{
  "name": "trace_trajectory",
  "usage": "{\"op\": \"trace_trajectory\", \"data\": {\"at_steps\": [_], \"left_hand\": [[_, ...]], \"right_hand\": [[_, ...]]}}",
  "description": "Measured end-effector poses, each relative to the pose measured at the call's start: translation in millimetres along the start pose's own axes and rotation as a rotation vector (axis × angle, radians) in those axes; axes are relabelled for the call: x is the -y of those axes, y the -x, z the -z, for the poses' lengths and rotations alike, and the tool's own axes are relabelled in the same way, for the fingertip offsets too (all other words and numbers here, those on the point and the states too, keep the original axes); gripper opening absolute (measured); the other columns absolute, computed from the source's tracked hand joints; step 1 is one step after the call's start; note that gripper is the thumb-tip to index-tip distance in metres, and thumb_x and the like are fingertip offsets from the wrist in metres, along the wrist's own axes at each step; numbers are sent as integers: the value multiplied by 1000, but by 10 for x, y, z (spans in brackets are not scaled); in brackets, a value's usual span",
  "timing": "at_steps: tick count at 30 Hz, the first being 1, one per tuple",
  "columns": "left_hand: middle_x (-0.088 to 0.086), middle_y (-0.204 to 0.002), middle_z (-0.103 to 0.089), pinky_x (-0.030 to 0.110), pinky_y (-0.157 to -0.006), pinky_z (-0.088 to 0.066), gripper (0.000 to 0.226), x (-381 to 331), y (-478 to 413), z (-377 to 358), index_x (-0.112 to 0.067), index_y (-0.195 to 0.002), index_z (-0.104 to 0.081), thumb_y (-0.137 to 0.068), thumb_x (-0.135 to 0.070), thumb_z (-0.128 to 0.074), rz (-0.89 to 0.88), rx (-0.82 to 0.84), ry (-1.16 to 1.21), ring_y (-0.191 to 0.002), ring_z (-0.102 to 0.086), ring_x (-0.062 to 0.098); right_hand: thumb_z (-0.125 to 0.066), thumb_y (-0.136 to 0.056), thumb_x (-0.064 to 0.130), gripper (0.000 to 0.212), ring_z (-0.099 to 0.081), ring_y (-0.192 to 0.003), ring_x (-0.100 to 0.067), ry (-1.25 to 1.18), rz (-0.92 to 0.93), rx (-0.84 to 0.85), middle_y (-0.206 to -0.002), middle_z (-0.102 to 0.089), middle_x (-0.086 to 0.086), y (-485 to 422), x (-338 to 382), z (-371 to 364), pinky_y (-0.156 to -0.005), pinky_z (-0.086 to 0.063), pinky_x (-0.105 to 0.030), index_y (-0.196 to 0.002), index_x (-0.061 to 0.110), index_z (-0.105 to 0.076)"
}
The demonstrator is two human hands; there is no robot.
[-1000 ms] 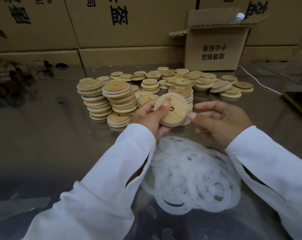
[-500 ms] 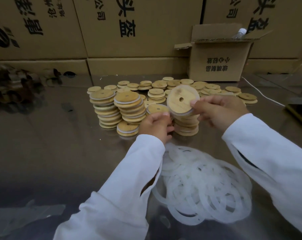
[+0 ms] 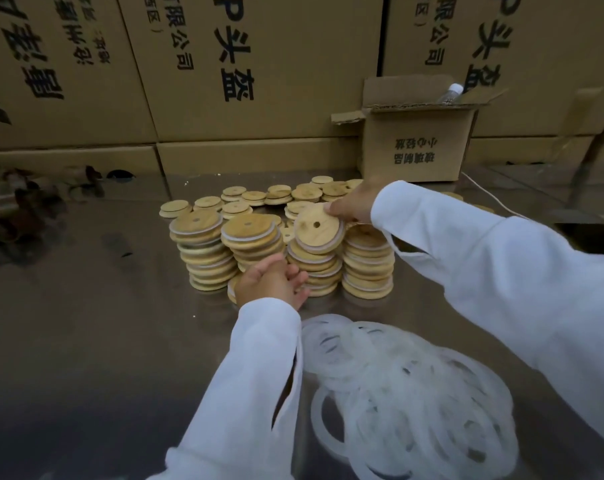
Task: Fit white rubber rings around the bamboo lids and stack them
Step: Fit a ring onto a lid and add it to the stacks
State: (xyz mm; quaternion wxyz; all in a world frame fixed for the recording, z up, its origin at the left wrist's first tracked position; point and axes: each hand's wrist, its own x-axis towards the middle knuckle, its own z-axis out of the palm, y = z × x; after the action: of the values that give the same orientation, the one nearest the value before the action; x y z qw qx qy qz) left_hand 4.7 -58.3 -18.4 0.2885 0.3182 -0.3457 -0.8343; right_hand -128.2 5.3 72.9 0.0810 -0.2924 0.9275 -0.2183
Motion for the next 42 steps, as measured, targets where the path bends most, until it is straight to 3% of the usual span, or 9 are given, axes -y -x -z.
{"op": "trace_trajectory", "data": {"at_steps": [3,6,12,18,22,27,32,38,42], "left_hand": [[0,-36,-57,25,-34,-48,65,-11,23,-11,-14,-32,-62,-94,-11,-43,12,15,5,-36,-60,12],[-1,-36,-55,23,-44,-50,31,14,112,-129,-18,-68,-60,-93,-6,-46,-111,-135,-38,-35,-58,12],[4,-60,-53,24,-50,-46,22,146,351,-326,-16,-73,-56,-90,-3,-50,-318,-181,-192,-54,-55,15],[-1,-53,-57,21,-48,-42,21,298,416,-354,-15,-72,-59,-88,-3,-54,-347,0,-435,-47,-55,9],[-4,-49,-58,19,-46,-45,21,301,409,-342,-14,-72,-61,-86,0,-54,-370,17,-461,-46,-56,6],[-3,-46,-58,17,-43,-44,20,311,393,-344,-11,-72,-61,-85,2,-54,-401,28,-451,-44,-56,6],[-3,-45,-58,15,-42,-43,19,324,386,-335,-10,-74,-61,-87,2,-52,-431,49,-455,-43,-55,6],[-2,-48,-59,18,-45,-46,16,319,385,-326,-10,-77,-62,-86,-1,-53,-446,108,-434,-47,-58,9],[-2,-50,-60,19,-46,-48,14,292,394,-320,-10,-78,-62,-87,-3,-53,-440,153,-406,-48,-60,10]], "right_hand": [[-55,-82,57,67,-53,-109,-28,96,63,51,-127,-54,-8,-61,7,-46,-80,-38,-29,-129,10,-50],[-61,-83,44,52,-54,-113,-26,73,120,119,-126,-57,-6,-68,5,-114,-95,-44,-32,-124,12,-57],[-62,-86,22,21,-51,-69,-9,-433,63,-88,-96,-62,0,-237,-244,13,-64,-40,-18,-104,14,-68],[-57,-86,11,29,-56,-112,-31,-503,-57,-164,-120,-60,-17,-575,-798,190,-89,-45,-32,-114,2,-61],[-64,-82,18,22,-52,-92,-19,-550,-44,-250,-114,-62,-6,-674,-976,-36,-81,-37,-23,-104,16,-66],[-76,-72,35,61,-50,-117,-22,-431,122,-173,-129,-54,-1,-836,-872,-327,-90,-38,-28,-127,24,-52],[-77,-69,39,56,-51,-116,-23,-359,125,-143,-127,-54,-1,-989,-816,-401,-92,-41,-30,-119,24,-55],[-78,-71,28,69,-50,-115,-20,-503,215,-312,-127,-53,2,-865,-889,-275,-87,-40,-26,-131,28,-42],[-76,-73,19,74,-46,-102,-6,-543,430,-369,-119,-50,7,-464,-813,-25,-81,-36,-9,-134,32,-36]]}}
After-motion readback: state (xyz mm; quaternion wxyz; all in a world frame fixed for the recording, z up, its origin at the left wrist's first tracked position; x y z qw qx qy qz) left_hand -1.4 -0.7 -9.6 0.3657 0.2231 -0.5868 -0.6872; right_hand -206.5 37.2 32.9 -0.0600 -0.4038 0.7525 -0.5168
